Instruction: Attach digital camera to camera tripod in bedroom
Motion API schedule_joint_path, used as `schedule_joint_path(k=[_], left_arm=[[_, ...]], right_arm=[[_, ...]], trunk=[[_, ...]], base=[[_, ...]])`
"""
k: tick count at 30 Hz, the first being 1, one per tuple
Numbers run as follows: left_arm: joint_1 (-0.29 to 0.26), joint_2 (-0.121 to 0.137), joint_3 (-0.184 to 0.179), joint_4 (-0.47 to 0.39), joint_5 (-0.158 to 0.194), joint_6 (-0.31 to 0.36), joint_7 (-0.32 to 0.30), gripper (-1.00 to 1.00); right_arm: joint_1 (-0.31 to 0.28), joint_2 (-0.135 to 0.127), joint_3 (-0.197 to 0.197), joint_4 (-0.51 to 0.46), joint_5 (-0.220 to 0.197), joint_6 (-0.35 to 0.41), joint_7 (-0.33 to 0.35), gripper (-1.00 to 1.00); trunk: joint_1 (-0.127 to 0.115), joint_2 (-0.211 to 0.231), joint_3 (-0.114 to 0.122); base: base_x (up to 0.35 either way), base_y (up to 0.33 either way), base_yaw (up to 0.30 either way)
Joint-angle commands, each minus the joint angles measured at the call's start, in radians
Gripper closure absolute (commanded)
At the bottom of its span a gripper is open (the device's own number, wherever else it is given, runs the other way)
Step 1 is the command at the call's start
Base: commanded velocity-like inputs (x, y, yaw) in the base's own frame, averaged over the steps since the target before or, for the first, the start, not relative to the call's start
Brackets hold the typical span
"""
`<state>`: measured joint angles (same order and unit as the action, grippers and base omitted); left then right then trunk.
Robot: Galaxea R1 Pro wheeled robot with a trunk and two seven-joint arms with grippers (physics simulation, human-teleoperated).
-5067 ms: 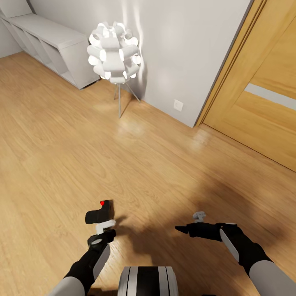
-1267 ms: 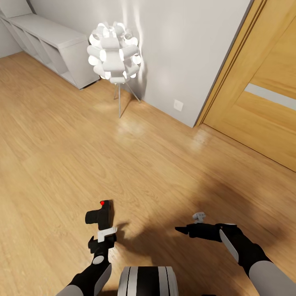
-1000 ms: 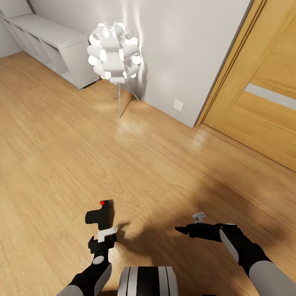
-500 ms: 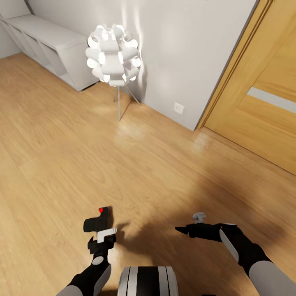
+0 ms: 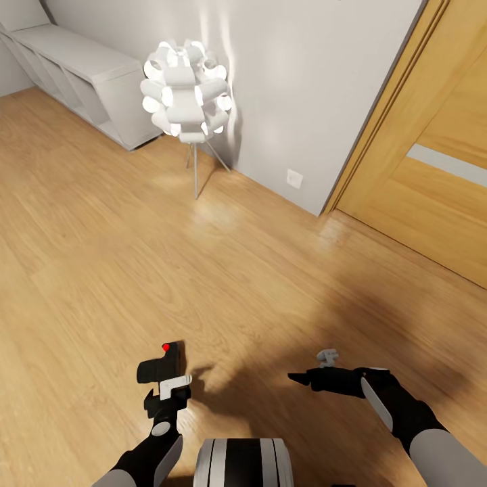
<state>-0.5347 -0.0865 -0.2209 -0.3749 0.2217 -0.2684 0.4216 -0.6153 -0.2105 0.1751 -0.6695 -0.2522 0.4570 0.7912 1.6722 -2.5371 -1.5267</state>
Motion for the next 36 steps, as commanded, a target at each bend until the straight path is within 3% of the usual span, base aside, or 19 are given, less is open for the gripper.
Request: schedule_joint_path(k=[1, 36], left_arm=[[-0.001, 0.001, -0.008, 0.001, 0.010, -0.005, 0.006, -1.00], [-0.001, 0.004, -0.010, 0.072, 0.010, -0.008, 0.005, -1.00]], right_arm=[[-0.001, -0.001, 0.004, -0.001, -0.010, 0.008, -0.002, -1.00], [0.000, -0.001, 0.004, -0.001, -0.010, 0.008, -0.001, -1.00]], trunk=[[0.000, 0.000, -0.001], [0.000, 0.000, -0.001]], base=[[0.000, 0.000, 0.000], [0.000, 0.000, 0.000]])
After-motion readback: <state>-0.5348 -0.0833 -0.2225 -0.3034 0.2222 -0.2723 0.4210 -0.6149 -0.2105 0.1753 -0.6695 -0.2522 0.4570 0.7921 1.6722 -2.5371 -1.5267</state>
